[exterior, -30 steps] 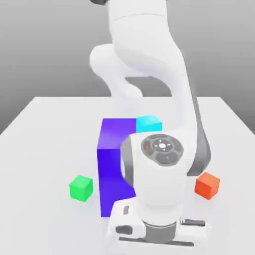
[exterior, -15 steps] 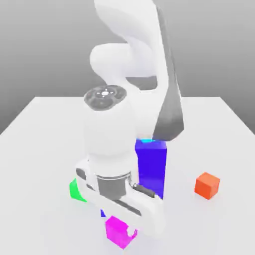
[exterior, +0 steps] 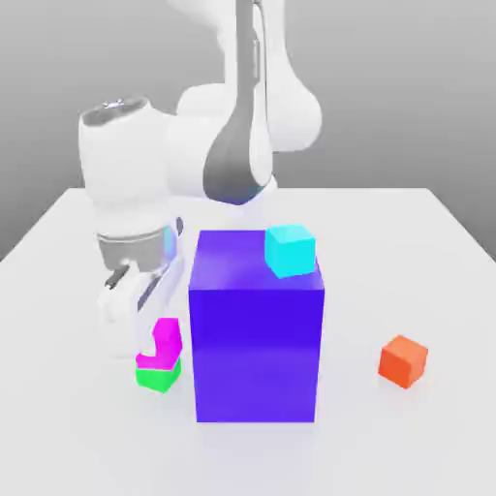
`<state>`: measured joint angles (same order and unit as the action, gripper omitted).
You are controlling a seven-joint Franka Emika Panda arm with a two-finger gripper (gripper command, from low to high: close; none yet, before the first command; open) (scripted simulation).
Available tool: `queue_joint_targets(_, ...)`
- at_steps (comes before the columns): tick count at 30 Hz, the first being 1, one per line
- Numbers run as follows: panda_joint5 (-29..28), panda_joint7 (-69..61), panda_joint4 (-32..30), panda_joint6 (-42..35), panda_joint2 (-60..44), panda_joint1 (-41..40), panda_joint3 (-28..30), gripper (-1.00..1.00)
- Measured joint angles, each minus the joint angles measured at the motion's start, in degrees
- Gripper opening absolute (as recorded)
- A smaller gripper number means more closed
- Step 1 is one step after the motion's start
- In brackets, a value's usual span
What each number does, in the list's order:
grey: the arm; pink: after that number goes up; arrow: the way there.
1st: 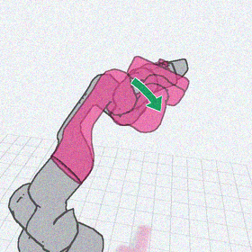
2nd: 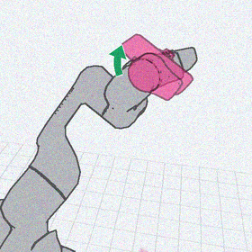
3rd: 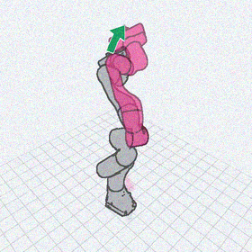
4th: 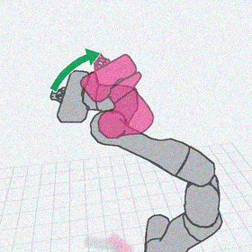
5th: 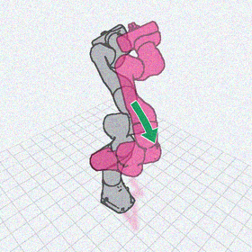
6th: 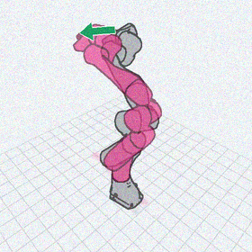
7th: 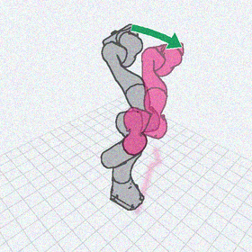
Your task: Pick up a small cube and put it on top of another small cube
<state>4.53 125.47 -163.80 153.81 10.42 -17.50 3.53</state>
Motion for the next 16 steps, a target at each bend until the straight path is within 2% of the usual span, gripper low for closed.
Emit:
queue_joint_targets(4, -5.39, 8.17, -5.72, 0.91, 4.50, -5.92, -1.64, -1.00)
queue_joint_targets(10, -7.83, 10.41, -5.80, 8.08, -2.66, -7.72, -2.22, -1.00)
queue_joint_targets(14, -6.62, 9.64, -5.70, 14.27, -8.87, -7.34, -2.45, -1.00)
queue_joint_targets(15, -5.54, 8.87, -5.72, 15.67, -10.26, -7.22, -2.69, 1.00)
queue_joint_targets(16, -5.54, 8.87, -5.71, 15.67, -10.26, -7.05, -2.70, 1.00)
